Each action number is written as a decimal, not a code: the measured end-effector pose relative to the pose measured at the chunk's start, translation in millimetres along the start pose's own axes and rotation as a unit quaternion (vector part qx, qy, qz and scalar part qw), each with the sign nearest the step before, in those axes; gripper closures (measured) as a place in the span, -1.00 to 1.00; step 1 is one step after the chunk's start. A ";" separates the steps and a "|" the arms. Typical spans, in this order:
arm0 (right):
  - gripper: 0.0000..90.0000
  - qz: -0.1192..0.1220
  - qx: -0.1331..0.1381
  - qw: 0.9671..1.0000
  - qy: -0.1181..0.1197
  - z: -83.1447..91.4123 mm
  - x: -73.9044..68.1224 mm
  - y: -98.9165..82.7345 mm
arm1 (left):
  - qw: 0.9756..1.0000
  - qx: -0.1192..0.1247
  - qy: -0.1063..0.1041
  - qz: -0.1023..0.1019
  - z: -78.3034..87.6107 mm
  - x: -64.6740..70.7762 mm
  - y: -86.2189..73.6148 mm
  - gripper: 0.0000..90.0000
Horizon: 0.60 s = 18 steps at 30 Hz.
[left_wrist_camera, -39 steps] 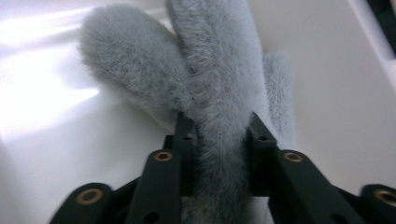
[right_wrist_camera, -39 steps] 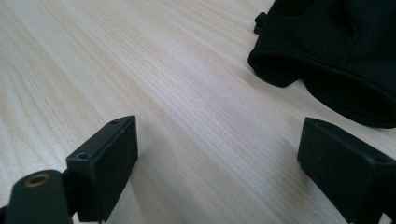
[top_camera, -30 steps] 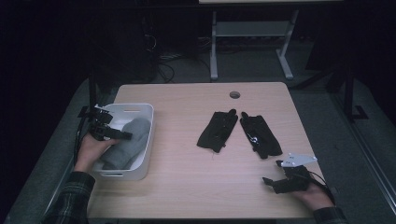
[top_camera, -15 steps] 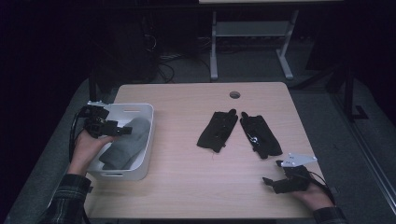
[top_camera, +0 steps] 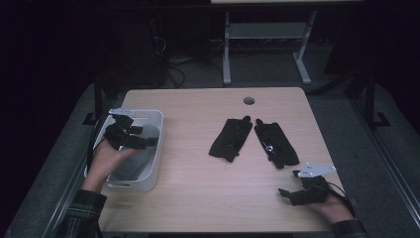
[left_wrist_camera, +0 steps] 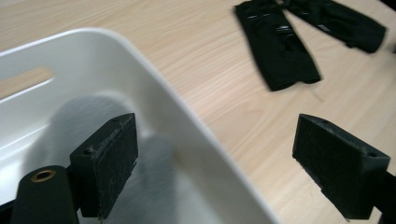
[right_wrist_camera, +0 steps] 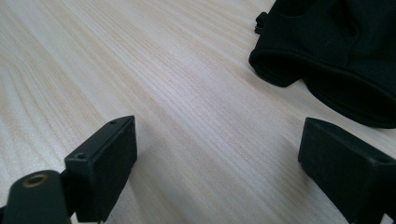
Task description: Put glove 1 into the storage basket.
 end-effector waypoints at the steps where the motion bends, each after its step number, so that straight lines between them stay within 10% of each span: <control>1: -0.75 0.000 0.000 1.000 0.000 0.0 0.0 0.0 | 1.000 0.001 -0.004 -0.004 -1.2 5.2 1.2 -0.70; 18: -0.75 0.000 0.000 1.000 0.000 0.0 0.0 0.0 | 0.996 0.010 -0.058 -0.068 -37.3 90.1 3.5 -0.72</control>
Point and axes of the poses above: each handheld gripper's, and its own axes: z roughly backward along the jaws, y roughly out of its top, x roughly to its right, the point moved 8 cm from there along -z, roughly forward along the jaws
